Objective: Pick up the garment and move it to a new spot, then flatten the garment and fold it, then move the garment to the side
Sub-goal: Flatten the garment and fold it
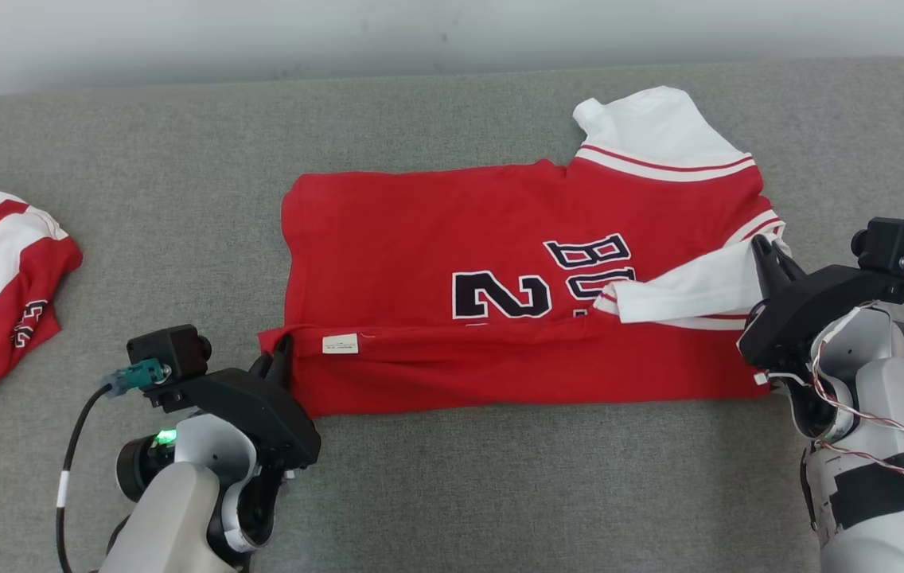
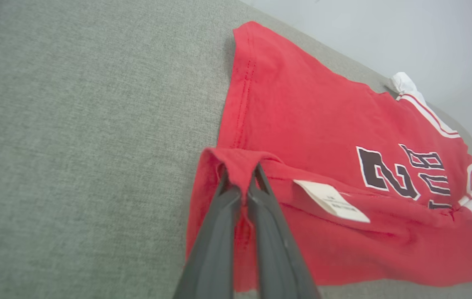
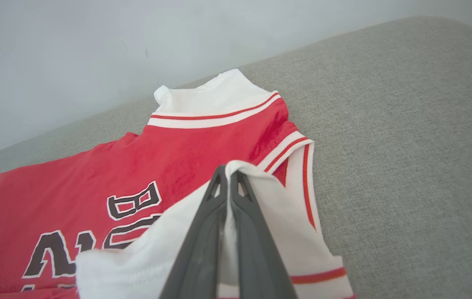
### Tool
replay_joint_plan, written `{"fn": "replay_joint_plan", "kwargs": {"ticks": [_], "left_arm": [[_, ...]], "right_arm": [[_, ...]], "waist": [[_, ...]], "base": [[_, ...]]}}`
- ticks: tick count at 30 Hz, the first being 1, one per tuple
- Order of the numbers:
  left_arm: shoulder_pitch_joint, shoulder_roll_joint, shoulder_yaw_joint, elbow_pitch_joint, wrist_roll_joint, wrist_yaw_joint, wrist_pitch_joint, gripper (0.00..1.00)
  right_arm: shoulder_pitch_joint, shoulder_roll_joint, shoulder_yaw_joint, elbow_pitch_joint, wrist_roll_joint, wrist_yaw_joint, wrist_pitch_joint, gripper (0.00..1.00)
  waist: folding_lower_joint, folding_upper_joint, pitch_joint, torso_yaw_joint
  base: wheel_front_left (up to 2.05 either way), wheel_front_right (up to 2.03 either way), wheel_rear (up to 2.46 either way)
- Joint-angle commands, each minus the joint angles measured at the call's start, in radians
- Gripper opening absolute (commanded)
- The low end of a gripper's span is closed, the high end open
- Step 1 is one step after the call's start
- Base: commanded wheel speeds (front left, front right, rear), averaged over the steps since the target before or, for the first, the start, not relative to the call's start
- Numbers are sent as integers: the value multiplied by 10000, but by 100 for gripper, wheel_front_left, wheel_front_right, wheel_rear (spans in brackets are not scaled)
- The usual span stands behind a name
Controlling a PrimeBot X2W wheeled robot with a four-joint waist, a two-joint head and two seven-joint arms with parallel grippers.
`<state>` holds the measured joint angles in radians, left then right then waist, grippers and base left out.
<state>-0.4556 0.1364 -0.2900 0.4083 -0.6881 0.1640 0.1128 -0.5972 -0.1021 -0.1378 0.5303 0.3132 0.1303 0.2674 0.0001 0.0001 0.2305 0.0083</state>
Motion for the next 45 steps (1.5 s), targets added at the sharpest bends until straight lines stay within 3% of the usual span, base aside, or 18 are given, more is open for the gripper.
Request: {"fn": "replay_joint_plan", "kwargs": {"ticks": [1, 2, 10, 14, 19, 26, 34, 45], "left_arm": [[-115, -35, 12, 73, 9, 3, -98, 43], [-127, -47, -2, 143, 25, -7, -128, 100], [74, 45, -139, 443, 293, -223, -923, 100], [481, 190, -281, 431, 545, -285, -1350, 100], [997, 439, -622, 290, 988, -207, -1621, 100], [1659, 639, -1220, -163, 1688, 187, -1701, 100], [1181, 575, -1687, 56, 2447, 770, -1688, 100], [504, 551, -1883, 1230, 2835, 1181, -1732, 100]], "right_arm": [[-120, 62, -82, 104, -43, 6, -218, 100], [-209, 84, -49, 212, -103, 6, -409, 100], [-565, 223, 194, 628, 293, 6, -2353, 100], [-219, -88, 521, 740, 660, 6, -2747, 100], [353, -558, 686, 764, 602, 6, -2293, 100], [1650, -1059, 169, 271, -376, 6, -1082, 100], [1933, -706, -153, -208, -1542, 6, 101, 100], [1733, -367, 24, 444, -2161, 6, 1024, 100]], "waist": [[-1, -1, 13, 14], [-1, -1, 14, 24], [-1, -1, -275, 33], [-1, -1, -600, 29], [-1, -1, -911, 49], [-1, -1, -1124, -58], [-1, -1, -645, -280], [-1, -1, -227, -163]], "base": [[0, 0, 0], [0, 0, 0], [0, 0, 0], [0, 0, 0], [0, 0, 0], [0, 0, 0], [0, 0, 0], [0, 0, 0]]}}
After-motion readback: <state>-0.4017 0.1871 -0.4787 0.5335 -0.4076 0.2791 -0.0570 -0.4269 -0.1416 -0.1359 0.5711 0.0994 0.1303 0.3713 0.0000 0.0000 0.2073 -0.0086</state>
